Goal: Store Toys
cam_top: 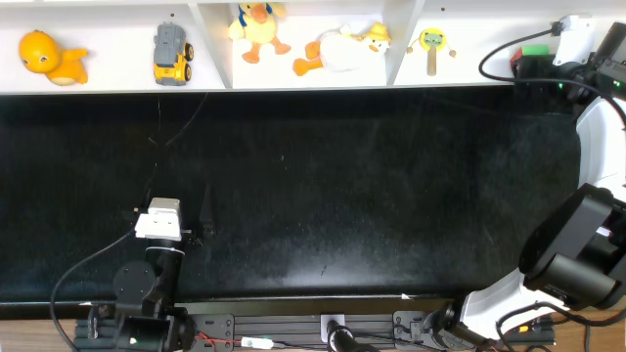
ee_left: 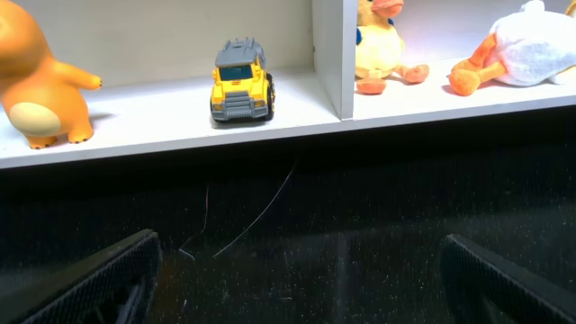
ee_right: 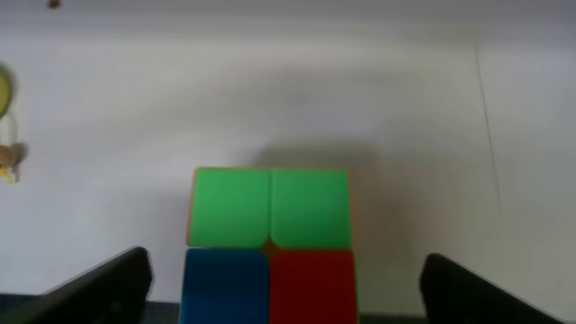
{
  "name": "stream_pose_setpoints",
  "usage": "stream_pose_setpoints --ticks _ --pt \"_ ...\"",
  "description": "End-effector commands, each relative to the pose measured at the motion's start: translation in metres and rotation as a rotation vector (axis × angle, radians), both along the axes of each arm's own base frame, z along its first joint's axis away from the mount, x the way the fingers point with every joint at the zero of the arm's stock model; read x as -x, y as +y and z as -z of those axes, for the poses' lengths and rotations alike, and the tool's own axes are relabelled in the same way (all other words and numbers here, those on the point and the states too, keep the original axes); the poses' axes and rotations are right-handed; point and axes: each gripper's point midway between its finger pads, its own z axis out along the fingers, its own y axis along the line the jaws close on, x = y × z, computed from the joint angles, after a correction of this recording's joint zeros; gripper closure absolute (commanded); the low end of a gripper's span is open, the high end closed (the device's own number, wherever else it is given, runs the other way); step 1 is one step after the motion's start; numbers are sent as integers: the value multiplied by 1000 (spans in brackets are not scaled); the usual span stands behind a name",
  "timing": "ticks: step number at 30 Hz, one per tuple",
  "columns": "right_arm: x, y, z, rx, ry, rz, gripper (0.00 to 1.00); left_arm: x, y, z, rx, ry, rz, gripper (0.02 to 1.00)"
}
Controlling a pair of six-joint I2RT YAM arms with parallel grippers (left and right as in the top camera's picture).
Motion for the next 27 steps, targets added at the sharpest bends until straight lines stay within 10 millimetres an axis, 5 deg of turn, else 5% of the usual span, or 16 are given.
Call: stream_pose_setpoints --ticks 1,14,23,27 --pt "7 -6 -19 62 -8 41 3 0 1 -1 11 -9 -5 20" --pt "94 34 4 35 -76 140 3 0 1 -1 10 -8 -5 20" --pt "95 137 2 56 -246 71 5 0 1 -1 10 -8 -5 23" --pt "117 160 4 5 -380 50 5 0 1 -1 10 -8 -5 20"
